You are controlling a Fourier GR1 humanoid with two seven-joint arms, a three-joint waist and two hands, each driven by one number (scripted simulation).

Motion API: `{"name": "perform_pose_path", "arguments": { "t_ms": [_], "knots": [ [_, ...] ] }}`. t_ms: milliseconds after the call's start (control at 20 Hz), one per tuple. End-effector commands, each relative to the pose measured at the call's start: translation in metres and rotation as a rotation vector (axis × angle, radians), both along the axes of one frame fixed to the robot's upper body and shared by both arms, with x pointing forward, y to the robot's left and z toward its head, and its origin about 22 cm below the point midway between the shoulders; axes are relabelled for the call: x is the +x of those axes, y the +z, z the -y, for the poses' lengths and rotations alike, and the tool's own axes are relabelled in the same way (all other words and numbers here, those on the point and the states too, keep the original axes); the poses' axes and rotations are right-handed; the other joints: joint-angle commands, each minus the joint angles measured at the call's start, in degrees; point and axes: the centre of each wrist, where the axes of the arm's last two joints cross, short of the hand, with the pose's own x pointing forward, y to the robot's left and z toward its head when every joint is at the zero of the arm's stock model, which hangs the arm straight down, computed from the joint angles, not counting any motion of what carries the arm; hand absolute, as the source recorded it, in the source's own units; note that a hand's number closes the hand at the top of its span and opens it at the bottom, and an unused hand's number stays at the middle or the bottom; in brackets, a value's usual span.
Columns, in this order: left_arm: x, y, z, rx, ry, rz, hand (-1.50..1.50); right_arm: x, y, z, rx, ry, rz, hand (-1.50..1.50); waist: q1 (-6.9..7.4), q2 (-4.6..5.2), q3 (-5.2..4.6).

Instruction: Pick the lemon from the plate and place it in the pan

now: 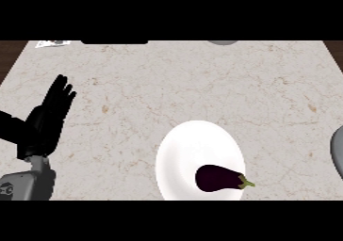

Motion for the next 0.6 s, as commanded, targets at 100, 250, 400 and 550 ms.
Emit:
{"name": "perform_pose_path", "arguments": {
  "t_ms": [100,250,400,550],
  "knots": [
    [0.007,-0.003,0.01,-0.014,0.034,0.003,0.0,-0.047,0.01,0.03,0.23,-0.012,0.241,-1.5,-1.64,-0.09,0.0],
    [-0.001,-0.004,-0.017,-0.008,0.021,-0.013,0.0,-0.103,0.024,0.054,0.253,0.003,0.29,-1.5,-1.43,-0.15,-0.04],
    [0.008,0.004,-0.008,-0.008,0.027,0.011,0.0,-0.134,0.031,0.064,0.348,0.06,0.34,-1.5,-1.35,-0.13,-0.03],
    [-0.004,-0.004,-0.021,0.002,0.012,-0.016,0.0,-0.184,0.03,0.068,0.4,0.122,0.348,-1.5,-1.18,-0.17,-0.04]
  ]
}}
